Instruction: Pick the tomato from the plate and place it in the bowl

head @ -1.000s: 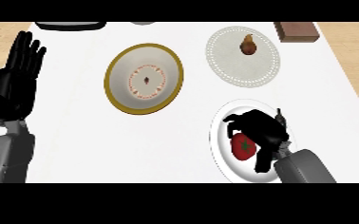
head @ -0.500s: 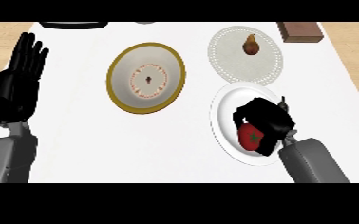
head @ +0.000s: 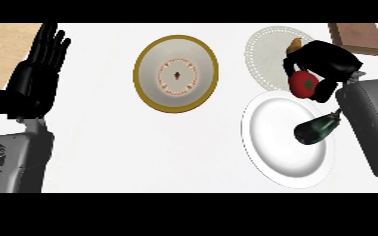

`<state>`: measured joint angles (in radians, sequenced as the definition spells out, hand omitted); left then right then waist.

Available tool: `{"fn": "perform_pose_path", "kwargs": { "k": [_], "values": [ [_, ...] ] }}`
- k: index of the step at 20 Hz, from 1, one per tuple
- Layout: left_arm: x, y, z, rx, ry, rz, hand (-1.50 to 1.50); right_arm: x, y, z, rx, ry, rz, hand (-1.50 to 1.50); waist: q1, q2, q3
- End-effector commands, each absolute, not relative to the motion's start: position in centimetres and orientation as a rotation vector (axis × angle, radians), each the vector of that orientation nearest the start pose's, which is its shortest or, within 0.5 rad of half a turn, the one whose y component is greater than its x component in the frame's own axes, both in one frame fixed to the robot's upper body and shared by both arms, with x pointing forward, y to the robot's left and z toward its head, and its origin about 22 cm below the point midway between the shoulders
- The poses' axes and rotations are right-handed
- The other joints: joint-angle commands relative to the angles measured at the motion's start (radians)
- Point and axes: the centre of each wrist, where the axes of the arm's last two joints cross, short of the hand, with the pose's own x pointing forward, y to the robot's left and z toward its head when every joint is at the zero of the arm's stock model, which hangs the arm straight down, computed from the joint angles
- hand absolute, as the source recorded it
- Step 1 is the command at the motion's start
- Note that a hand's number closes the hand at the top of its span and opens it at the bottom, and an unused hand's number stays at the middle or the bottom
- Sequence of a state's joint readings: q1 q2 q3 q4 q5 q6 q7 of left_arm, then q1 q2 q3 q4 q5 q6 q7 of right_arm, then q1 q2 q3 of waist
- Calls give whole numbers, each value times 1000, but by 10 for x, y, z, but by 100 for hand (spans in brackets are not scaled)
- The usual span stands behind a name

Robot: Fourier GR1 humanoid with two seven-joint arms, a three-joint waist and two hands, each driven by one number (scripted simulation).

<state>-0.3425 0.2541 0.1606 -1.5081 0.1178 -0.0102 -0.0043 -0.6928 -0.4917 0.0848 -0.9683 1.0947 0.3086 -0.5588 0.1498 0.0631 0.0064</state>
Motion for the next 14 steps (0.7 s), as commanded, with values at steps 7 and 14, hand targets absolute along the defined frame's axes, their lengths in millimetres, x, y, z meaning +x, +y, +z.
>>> {"fn": "perform_pose_path", "kwargs": {
  "k": [7, 14],
  "values": [
    [324, 280, 103, 108, -1864, -74, 0, 433, -341, 192, -574, -1761, 1599, 150, 7, 3, 0],
    [328, 284, 116, 123, -1854, -65, 0, 450, -336, 248, -356, -2035, 1496, 150, -11, -16, -2]
  ]
}}
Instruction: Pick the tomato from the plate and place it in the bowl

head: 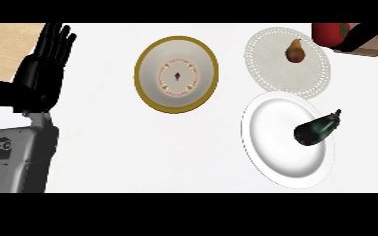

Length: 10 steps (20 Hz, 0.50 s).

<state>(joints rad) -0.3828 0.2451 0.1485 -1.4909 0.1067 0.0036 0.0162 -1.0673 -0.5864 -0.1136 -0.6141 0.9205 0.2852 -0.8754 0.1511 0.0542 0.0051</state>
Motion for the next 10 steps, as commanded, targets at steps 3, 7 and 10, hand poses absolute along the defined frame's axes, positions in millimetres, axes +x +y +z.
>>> {"fn": "perform_pose_path", "kwargs": {
  "k": [3, 7, 10],
  "values": [
    [324, 283, 94, 101, -1827, -49, 0, 459, -322, 238, -189, -2074, 1439, 150, -23, -5, -3],
    [322, 286, 92, 122, -1829, -61, 0, 470, -291, 257, -33, -2076, 1398, 150, -24, -14, -5],
    [327, 290, 99, 131, -1830, -49, 0, 478, -255, 267, 36, -2031, 1449, 150, -29, -16, -6]
  ]
}}
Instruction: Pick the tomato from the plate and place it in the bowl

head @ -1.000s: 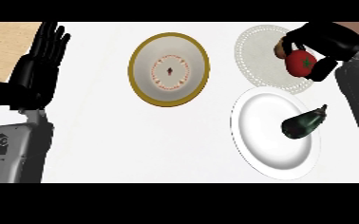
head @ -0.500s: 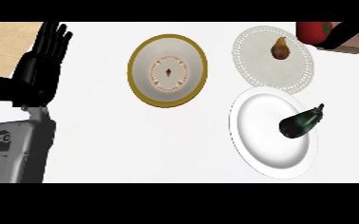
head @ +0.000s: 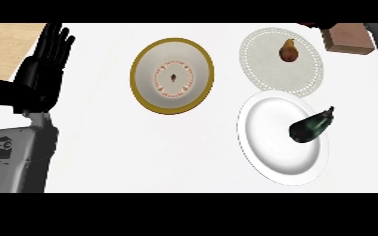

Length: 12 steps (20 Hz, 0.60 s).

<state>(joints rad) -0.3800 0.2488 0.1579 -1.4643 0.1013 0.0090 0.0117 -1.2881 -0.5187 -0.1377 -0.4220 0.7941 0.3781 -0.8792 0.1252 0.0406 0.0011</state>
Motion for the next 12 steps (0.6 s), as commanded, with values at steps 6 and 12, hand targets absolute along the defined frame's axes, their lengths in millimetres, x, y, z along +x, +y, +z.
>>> {"fn": "perform_pose_path", "kwargs": {
  "k": [6, 12],
  "values": [
    [318, 300, 95, 158, -1808, -34, 0, 484, -193, 280, 110, -1954, 1522, 150, -34, -20, -2],
    [320, 306, 94, 199, -1806, -10, 0, 481, -126, 249, 194, -1896, 1656, 150, -62, -23, -2]
  ]
}}
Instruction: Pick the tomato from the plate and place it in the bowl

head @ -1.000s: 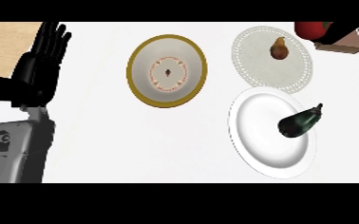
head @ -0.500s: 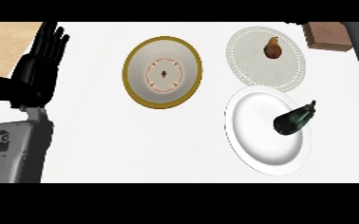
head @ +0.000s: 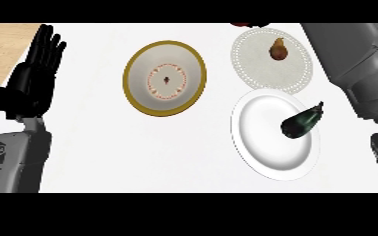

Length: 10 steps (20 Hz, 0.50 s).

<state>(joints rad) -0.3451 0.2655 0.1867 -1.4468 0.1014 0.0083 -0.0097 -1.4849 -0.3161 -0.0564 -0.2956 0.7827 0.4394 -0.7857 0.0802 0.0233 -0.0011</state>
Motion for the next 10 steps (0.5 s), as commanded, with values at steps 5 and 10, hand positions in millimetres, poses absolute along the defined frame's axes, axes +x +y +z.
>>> {"fn": "perform_pose_path", "kwargs": {
  "k": [5, 10],
  "values": [
    [311, 301, 88, 186, -1792, -15, 0, 475, -83, 229, 228, -1819, 1710, 150, -18, -7, 0],
    [314, 321, 89, 185, -1795, -7, 0, 466, -61, 183, 230, -1788, 1767, 150, -30, -5, 0]
  ]
}}
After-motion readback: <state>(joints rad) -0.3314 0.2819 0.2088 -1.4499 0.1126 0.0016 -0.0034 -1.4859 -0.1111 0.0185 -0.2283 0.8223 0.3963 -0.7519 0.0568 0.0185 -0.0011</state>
